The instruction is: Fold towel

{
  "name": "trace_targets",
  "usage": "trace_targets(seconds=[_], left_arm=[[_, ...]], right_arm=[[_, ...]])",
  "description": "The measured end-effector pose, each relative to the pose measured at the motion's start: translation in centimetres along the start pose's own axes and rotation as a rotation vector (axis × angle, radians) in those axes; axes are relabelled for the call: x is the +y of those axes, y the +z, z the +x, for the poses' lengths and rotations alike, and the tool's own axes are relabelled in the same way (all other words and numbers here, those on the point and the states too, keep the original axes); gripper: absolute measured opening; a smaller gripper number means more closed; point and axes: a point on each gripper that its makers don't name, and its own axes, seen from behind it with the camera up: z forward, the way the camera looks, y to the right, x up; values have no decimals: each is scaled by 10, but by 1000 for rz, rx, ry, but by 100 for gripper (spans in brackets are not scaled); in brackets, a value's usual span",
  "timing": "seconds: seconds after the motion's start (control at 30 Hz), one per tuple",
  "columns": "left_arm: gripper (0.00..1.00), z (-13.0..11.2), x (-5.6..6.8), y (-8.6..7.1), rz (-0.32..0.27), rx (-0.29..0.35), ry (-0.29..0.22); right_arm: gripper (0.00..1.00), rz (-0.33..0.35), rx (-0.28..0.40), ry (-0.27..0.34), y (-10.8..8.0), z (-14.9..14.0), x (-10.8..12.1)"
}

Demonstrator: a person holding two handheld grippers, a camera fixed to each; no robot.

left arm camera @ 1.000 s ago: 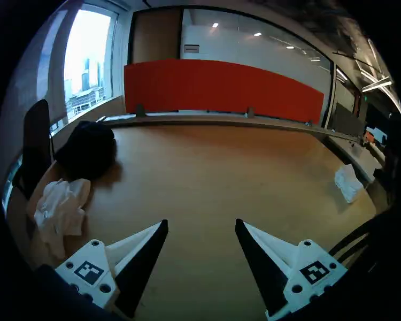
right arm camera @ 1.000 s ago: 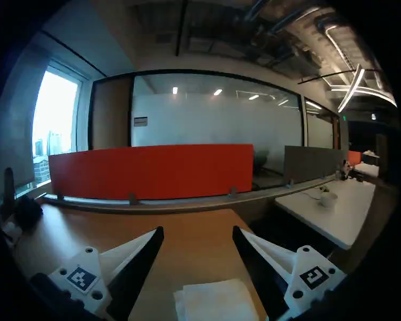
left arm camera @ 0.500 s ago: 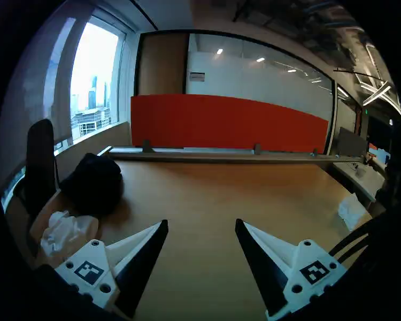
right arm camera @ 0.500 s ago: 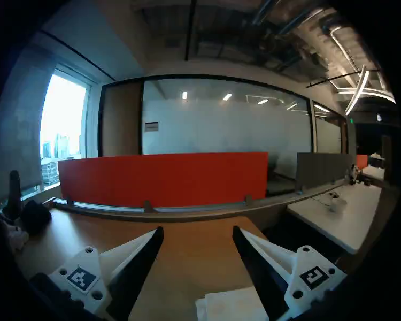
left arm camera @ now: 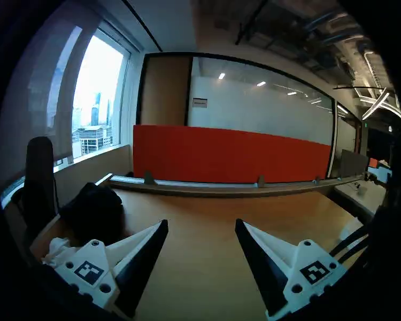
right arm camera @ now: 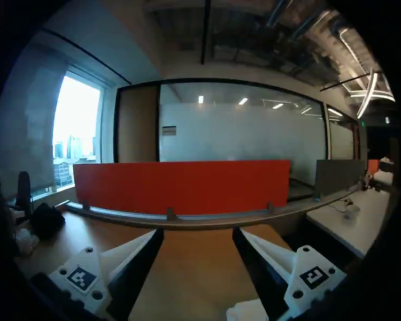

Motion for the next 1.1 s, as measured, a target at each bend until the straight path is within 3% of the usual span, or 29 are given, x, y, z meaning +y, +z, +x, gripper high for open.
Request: trace_targets(seconds=[0.5,1.1], left_arm=[[93,49,-13,17,15,111,-10],[93,54,-24,23,42,136,7]], right_arm=[[100,47,9,33,17,12,-67],[100,50,11,11,22,25,-98]])
